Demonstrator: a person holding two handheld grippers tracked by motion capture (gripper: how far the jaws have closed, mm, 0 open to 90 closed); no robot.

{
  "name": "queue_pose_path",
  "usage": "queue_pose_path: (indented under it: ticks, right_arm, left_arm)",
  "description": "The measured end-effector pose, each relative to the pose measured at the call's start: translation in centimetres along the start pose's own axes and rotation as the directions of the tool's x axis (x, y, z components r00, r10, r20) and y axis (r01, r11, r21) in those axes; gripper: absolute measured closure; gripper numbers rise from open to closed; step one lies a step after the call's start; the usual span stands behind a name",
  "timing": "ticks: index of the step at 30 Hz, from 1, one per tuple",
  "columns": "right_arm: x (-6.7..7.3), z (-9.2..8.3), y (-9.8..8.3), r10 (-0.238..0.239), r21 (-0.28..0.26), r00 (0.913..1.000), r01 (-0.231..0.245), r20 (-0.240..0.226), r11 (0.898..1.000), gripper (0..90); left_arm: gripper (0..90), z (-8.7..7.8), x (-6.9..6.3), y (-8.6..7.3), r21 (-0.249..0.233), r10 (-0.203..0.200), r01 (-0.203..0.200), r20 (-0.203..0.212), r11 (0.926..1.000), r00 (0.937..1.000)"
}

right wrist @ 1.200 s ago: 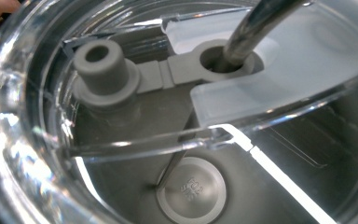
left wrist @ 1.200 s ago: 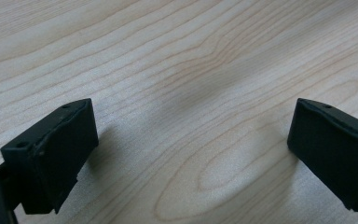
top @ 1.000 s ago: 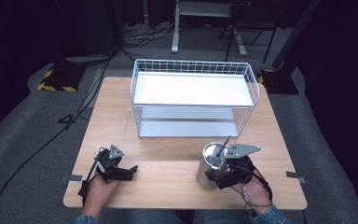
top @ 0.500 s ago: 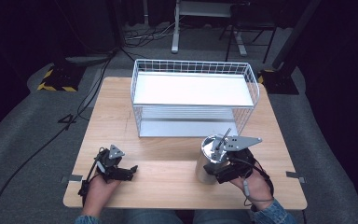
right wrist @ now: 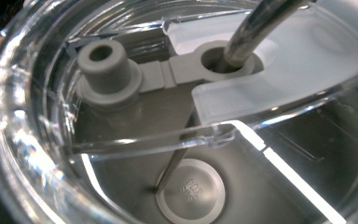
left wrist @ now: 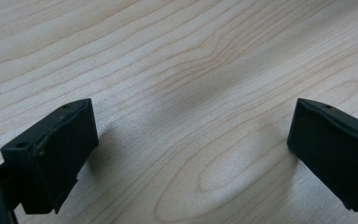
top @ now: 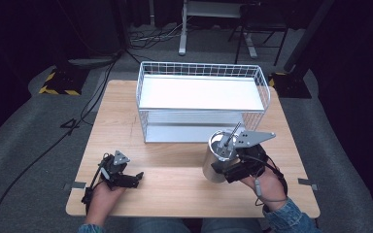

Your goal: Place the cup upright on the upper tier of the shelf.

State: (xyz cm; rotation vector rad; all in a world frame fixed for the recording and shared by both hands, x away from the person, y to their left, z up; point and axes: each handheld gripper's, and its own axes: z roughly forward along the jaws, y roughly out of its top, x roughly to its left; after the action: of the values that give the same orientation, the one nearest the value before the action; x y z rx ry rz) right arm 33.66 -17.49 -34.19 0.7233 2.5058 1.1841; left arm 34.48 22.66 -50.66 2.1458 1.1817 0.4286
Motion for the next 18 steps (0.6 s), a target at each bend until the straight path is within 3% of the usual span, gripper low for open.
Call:
queue_pose_path:
  ticks: [9,18]
  right_arm:
    - [-0.7,-1.0,2.3,0.006,-0.020,1.0000,-0.006,-0.002,1.000,3.7]
    - [-1.8,-2.3,4.8,0.010,-0.017,0.9995,-0.010,0.030,1.000,3.7]
  left_arm:
    - [2.2,0.0,0.0,0.0,0.002,0.002,-0.002,0.002,1.0000,1.0000]
    - [2.1,0.0,0.0,0.0,0.002,0.003,-0.003,0.002,1.0000,1.0000]
